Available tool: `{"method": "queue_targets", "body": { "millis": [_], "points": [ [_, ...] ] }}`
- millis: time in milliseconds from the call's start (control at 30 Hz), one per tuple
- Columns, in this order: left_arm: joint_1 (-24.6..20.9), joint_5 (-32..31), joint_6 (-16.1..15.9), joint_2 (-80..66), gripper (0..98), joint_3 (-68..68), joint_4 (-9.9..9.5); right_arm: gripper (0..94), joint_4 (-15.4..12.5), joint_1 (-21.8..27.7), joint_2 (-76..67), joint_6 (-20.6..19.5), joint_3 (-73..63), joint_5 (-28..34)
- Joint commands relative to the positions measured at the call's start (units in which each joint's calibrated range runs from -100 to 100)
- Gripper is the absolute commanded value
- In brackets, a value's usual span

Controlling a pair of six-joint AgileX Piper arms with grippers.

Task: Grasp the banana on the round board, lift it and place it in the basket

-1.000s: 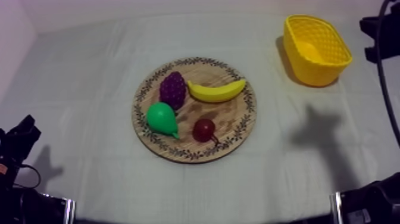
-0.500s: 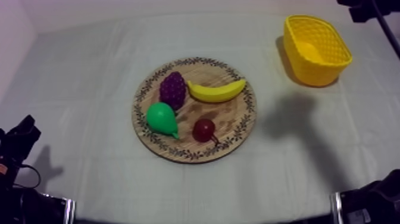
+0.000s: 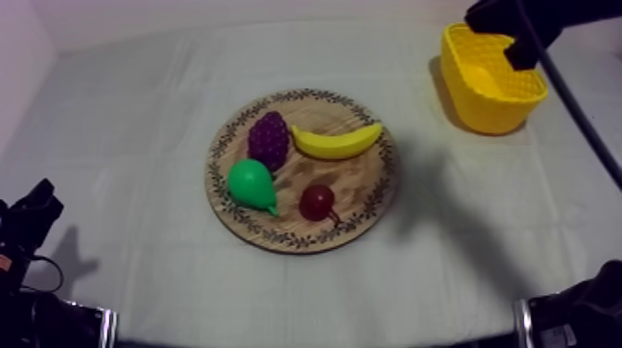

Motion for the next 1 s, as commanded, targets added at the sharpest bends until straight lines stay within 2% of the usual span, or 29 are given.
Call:
{"method": "queue_targets", "body": {
  "millis": [0,333,567,633,867,967],
  "points": [
    [0.0,0.0,0.0,0.0,0.1,0.0,0.03,0.6,-0.6,-0.6,0.9,0.9,0.2,0.1],
    [0.0,0.0,0.0,0.0,0.1,0.0,0.03,0.7,0.3,-2.9,5.4,1.6,-1.9,1.8],
    [0.0,0.0,0.0,0.0,0.1,0.0,0.03,9.8,0.5,-3.6,7.0,1.1,-2.5,1.5],
    [0.0,0.0,0.0,0.0,0.1,0.0,0.03,16.0,0.3,-3.7,7.4,0.9,-2.1,1.3],
    [0.0,0.0,0.0,0.0,0.1,0.0,0.03,52.5,0.4,-3.6,9.1,-0.5,-0.4,-0.4],
    [0.0,0.0,0.0,0.0,0.1,0.0,0.03,61.4,0.8,-3.8,9.7,-1.2,-0.2,-1.3]
  ]
}}
